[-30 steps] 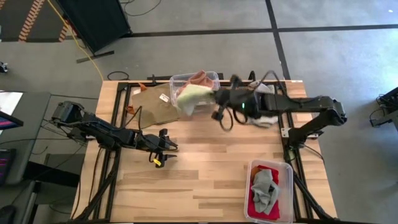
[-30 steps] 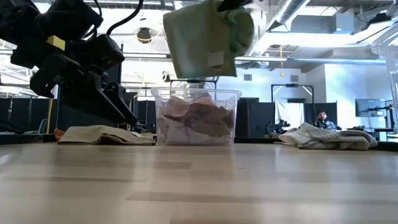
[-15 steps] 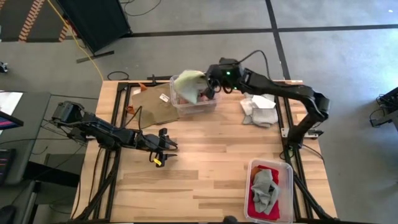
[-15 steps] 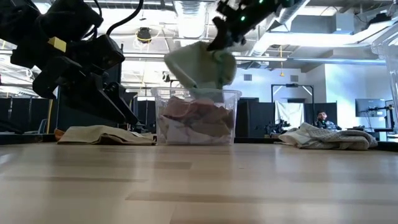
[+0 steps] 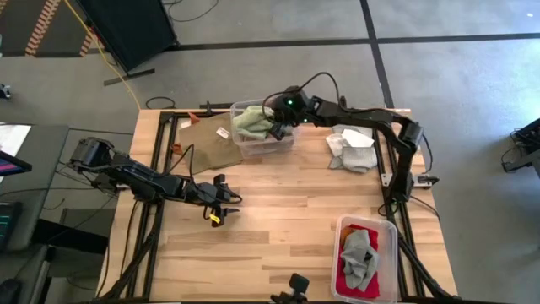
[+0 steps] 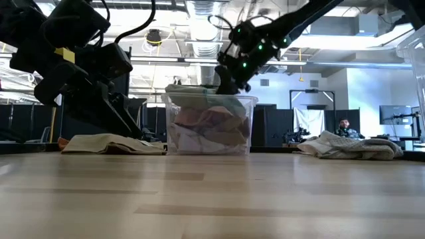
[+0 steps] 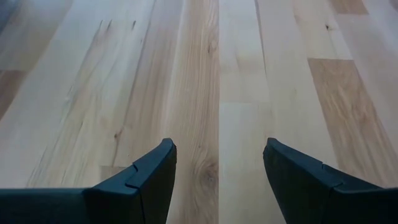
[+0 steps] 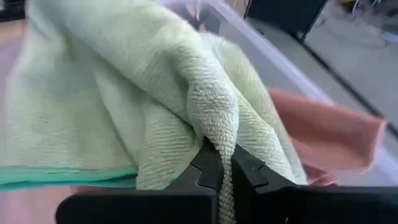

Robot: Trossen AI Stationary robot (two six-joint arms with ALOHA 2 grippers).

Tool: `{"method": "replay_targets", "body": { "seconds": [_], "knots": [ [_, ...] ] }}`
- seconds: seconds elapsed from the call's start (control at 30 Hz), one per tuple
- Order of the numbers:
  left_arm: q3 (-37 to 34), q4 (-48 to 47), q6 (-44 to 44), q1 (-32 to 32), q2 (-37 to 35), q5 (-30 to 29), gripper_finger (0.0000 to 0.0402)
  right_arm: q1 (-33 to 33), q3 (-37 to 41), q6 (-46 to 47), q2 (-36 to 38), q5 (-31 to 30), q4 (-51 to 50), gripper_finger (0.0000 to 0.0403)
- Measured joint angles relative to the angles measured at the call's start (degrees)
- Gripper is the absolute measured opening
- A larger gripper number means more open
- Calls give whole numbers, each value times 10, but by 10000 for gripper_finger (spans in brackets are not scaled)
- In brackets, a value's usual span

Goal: Sort towels by color in basket
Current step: Put the green towel into the top transparent bin, then put the brown towel into the top transparent bin

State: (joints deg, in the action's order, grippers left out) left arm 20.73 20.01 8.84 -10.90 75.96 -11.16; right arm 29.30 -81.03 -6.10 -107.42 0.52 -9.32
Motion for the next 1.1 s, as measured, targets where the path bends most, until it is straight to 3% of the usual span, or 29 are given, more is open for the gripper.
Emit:
{"method": "replay_targets", "body": {
  "seconds": [0.27, 0.47, 0.6, 0.73, 0.87, 1.1],
  "knots": [
    [1, -1, 9, 0, 0, 0, 231, 16, 0, 44, -12, 57, -11, 50],
    [45, -100, -8, 0, -17, -6, 231, 2, 0, 33, 26, 57, -14, 107],
    [94, -243, -31, 0, -56, -64, 231, -10, 0, 28, 63, 57, -16, 171],
    [139, -384, -37, 0, -105, -182, 231, -25, 0, 26, 110, 57, -16, 231],
    [150, -457, -46, 5, -161, -289, 231, -50, 0, 26, 159, 57, -28, 259],
    [146, -502, -26, 81, -217, -273, 231, -117, 0, 24, 240, 57, -90, 263]
  ]
}}
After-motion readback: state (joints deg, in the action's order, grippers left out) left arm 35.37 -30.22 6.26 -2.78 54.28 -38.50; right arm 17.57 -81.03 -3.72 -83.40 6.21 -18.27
